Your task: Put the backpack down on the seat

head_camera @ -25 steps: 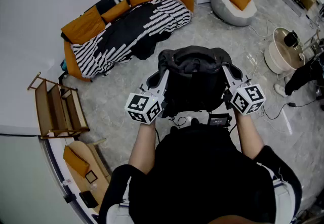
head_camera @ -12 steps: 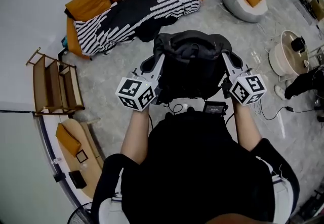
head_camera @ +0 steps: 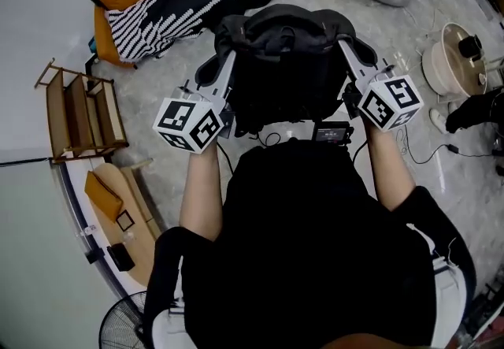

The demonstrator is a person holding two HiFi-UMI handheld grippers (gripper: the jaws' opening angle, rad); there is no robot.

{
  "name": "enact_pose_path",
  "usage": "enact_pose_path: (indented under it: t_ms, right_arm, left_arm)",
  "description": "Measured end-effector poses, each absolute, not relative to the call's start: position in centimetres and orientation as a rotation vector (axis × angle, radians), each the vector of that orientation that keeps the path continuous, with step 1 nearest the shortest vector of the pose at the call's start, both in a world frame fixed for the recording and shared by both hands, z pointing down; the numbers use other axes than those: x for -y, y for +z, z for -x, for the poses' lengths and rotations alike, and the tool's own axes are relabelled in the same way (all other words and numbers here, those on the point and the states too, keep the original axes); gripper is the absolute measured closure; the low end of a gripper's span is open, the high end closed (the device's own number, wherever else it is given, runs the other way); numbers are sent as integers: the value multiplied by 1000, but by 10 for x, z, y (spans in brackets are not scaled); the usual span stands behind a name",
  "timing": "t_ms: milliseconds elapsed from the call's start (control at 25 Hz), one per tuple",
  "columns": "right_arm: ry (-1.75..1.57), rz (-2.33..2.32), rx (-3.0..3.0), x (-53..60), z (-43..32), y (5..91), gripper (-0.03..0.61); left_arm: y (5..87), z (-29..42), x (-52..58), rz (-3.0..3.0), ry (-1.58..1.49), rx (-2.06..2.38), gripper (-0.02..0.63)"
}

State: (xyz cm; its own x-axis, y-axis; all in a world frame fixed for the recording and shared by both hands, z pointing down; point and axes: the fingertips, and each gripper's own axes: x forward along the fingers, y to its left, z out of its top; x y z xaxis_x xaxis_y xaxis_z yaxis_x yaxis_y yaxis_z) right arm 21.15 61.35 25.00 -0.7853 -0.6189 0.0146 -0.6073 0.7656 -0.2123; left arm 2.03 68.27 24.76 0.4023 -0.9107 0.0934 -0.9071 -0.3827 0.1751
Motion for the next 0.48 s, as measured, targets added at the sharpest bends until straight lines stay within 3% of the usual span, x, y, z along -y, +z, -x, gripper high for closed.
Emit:
enact_pose_path:
  t_ms: [480]
  right_arm:
    - [-347, 993, -2907, -581, -217, 250, 534]
  left_arm:
    - [252, -29, -656, -2418, -34, 1603, 577]
